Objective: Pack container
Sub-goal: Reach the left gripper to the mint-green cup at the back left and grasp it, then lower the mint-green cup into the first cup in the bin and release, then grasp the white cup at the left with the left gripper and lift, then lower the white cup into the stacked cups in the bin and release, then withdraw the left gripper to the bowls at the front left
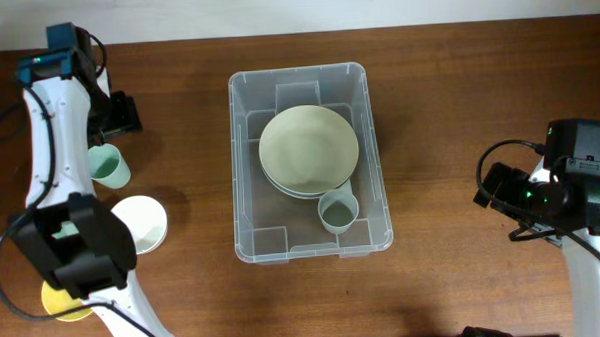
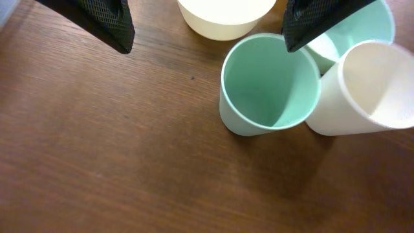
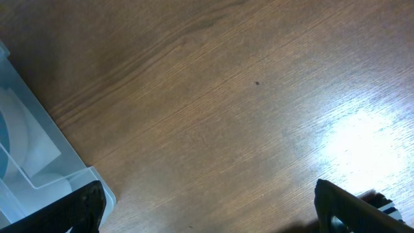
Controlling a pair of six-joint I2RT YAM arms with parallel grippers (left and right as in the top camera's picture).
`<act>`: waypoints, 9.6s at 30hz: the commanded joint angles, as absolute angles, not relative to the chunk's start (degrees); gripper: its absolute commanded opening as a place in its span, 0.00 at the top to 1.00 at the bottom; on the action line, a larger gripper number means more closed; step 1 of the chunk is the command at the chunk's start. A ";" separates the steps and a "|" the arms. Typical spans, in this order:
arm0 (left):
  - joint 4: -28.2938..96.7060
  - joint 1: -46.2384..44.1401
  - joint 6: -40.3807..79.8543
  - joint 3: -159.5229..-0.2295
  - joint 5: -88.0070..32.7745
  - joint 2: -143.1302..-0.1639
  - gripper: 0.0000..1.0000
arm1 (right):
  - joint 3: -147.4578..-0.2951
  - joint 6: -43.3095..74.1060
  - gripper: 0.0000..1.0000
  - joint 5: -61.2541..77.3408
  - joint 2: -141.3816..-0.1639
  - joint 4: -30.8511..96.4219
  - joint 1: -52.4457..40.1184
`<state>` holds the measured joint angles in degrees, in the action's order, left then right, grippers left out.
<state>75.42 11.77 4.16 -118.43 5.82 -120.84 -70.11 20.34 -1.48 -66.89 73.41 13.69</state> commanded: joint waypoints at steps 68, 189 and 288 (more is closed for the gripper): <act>78.30 -49.36 32.16 -112.81 -3.29 -109.06 0.99 | -69.91 18.63 0.01 -2.17 -66.11 75.18 13.89; 91.20 -47.24 13.76 -125.95 -0.78 -116.33 0.99 | -69.91 16.71 0.01 -2.20 -66.11 76.49 13.89; 42.81 51.18 33.87 -39.40 8.64 -75.64 0.02 | -69.91 16.27 0.01 -2.22 -68.25 76.09 13.89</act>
